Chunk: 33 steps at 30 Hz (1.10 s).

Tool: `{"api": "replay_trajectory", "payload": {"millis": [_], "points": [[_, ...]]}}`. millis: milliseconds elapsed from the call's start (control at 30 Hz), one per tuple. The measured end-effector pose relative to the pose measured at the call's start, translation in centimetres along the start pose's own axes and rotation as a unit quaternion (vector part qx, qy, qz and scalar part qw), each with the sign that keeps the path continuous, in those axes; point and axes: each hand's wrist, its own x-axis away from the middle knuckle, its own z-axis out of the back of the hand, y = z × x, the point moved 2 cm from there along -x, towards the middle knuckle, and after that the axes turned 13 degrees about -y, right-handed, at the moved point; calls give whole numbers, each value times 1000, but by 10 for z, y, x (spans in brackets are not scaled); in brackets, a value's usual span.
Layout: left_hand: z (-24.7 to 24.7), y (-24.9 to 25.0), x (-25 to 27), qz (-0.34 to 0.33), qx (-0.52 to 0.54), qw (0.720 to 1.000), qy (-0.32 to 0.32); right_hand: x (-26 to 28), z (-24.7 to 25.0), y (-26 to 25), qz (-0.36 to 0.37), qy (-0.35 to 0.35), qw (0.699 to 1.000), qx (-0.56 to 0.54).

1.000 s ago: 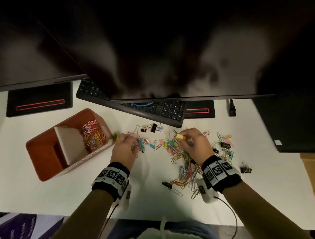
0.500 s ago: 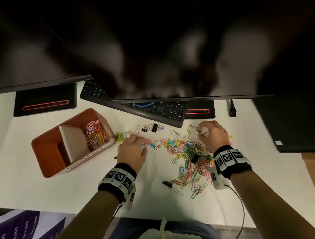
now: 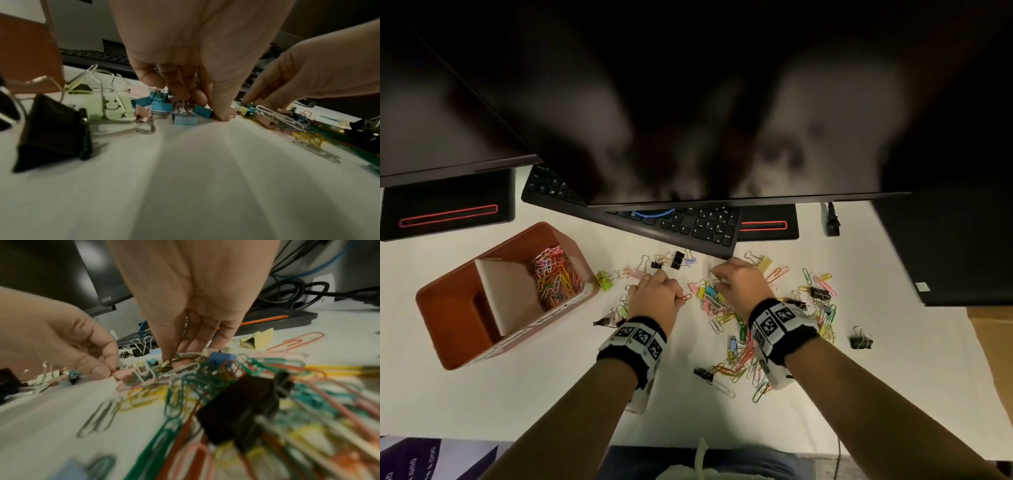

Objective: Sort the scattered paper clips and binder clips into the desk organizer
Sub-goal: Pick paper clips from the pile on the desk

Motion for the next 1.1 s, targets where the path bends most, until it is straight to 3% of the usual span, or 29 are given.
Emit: {"api": "replay_trajectory", "payload": {"millis": [200, 300, 367, 467, 533, 767, 933, 1100], "points": [[-2, -4, 12, -53, -24, 998, -25, 7, -13, -4, 16, -60, 998, -8], [-1, -3, 19, -139, 76, 987, -19, 13, -8, 2, 34, -32, 997, -56], [-1, 4, 24, -180, 116, 975, -59, 17, 0, 9, 42, 13, 994, -96], [-10, 16, 29, -228, 67, 961, -144, 23, 14, 17, 33, 61, 988, -141], [-18, 16, 30, -221, 17, 960, -169, 26, 20, 23, 24, 65, 986, -153], [-20, -13, 30, -151, 27, 985, -78, 42, 18, 32, 19, 16, 985, -174], [-22, -5, 33, -238, 32, 970, -42, 58, 3, 26, 40, -59, 982, -177], [-35, 21, 30, -278, -21, 960, -42, 63, -17, 26, 88, -112, 986, -88]]}}
